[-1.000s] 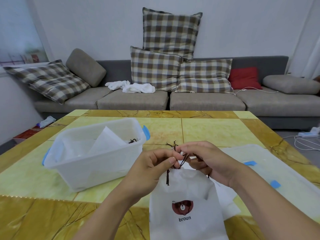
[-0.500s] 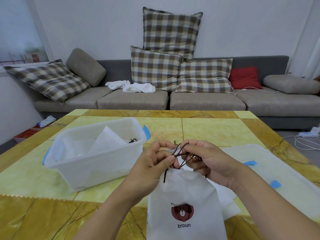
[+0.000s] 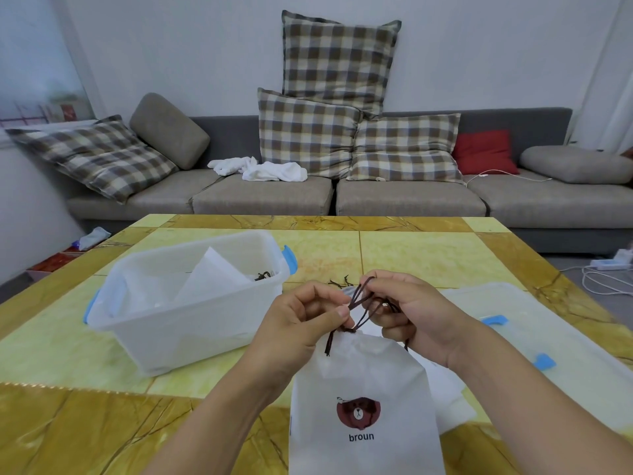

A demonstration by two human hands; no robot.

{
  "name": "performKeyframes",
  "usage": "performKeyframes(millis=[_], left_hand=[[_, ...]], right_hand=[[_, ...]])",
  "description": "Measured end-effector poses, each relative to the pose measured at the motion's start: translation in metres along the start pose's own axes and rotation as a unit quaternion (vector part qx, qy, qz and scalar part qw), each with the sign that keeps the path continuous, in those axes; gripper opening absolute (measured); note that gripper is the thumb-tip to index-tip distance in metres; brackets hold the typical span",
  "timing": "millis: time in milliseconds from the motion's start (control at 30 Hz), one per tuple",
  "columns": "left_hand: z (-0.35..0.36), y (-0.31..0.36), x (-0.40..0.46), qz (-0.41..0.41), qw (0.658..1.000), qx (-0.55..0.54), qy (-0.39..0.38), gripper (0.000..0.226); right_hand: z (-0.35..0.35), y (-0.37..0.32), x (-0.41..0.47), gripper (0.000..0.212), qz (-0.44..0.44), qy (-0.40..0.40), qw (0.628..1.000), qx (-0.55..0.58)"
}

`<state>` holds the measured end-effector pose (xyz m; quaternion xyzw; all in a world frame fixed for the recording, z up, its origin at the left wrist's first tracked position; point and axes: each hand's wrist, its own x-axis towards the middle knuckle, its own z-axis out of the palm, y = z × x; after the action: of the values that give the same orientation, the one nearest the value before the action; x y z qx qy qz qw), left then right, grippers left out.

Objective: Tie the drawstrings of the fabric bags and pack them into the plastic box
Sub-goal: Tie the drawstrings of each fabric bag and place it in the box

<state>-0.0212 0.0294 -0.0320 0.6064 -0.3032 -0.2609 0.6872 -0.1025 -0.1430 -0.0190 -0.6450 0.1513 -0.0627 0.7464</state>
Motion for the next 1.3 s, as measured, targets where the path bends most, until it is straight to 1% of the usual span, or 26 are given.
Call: performKeyframes(millis=[67,133,267,367,433,467,500,567,633,700,767,833,933,1000,1067,1133,1300], left_hand=[[-0.001,0.0,0.0,-0.001,1.0,0.0,-0.008,0.02],[-0.002,0.001,0.0,-0.011,1.0,0.005,-0.021,0.023],[-0.002,0.0,-0.001,-0.039,0.998,0.02,-0.035,0.021],[-0.001,0.002,-0.001,-0.034,0.999,0.029,-0.028,0.022],[-0.001,0.002,-0.001,-0.023,0.999,0.045,-0.01,0.016],[-0.001,0.002,-0.001,-0.021,0.999,0.045,-0.002,0.013],[-0.002,0.001,0.0,-0.019,0.999,0.041,0.005,0.011],[-0.003,-0.001,0.001,-0.017,0.999,0.042,0.026,0.013],[-0.004,-0.002,0.002,-0.02,0.998,0.044,0.048,0.016],[-0.004,-0.002,0.003,-0.023,0.997,0.051,0.054,0.019],[-0.001,-0.002,0.003,-0.027,0.996,0.078,0.044,0.02],[0.002,-0.002,0.003,-0.026,0.995,0.096,0.024,0.02],[0.006,0.001,0.0,-0.007,0.996,0.086,-0.022,0.01],[0.008,0.001,-0.002,0.01,0.995,0.096,-0.04,0.017],[0.008,0.001,-0.001,0.01,0.996,0.088,-0.004,0.01],[0.006,0.001,0.0,-0.011,0.997,0.068,0.03,0.017],[0.004,0.004,-0.002,-0.031,0.997,0.059,0.027,0.019]], right_hand=[[0.0,0.0,0.0,0.02,0.0,0.003,1.0,-0.006],[0.0,0.0,0.0,0.019,0.001,0.004,1.0,-0.014],[-0.002,0.0,0.0,0.018,0.003,0.001,1.0,-0.023],[-0.004,-0.001,-0.001,0.017,0.0,-0.007,0.999,-0.032],[-0.007,-0.002,-0.002,0.017,-0.002,-0.014,0.999,-0.05],[-0.01,-0.004,-0.003,0.017,-0.003,-0.02,0.997,-0.072],[-0.012,-0.005,-0.005,0.021,0.0,-0.027,0.994,-0.106],[-0.018,-0.011,-0.011,0.035,0.021,-0.041,0.98,-0.195],[-0.023,-0.017,-0.019,0.036,0.044,-0.06,0.958,-0.278],[-0.026,-0.024,-0.026,0.032,0.045,-0.084,0.941,-0.324],[-0.023,-0.031,-0.03,0.029,0.009,-0.093,0.938,-0.333],[-0.015,-0.034,-0.028,0.025,-0.05,-0.084,0.94,-0.327],[0.0,-0.03,-0.018,0.021,-0.142,-0.057,0.933,-0.327],[0.01,-0.023,-0.01,0.019,-0.184,-0.049,0.925,-0.328],[0.013,-0.019,-0.007,0.019,-0.209,-0.038,0.924,-0.318],[0.012,-0.018,-0.007,0.019,-0.227,-0.024,0.92,-0.318],[0.004,-0.018,-0.007,0.015,-0.235,-0.005,0.917,-0.323]])
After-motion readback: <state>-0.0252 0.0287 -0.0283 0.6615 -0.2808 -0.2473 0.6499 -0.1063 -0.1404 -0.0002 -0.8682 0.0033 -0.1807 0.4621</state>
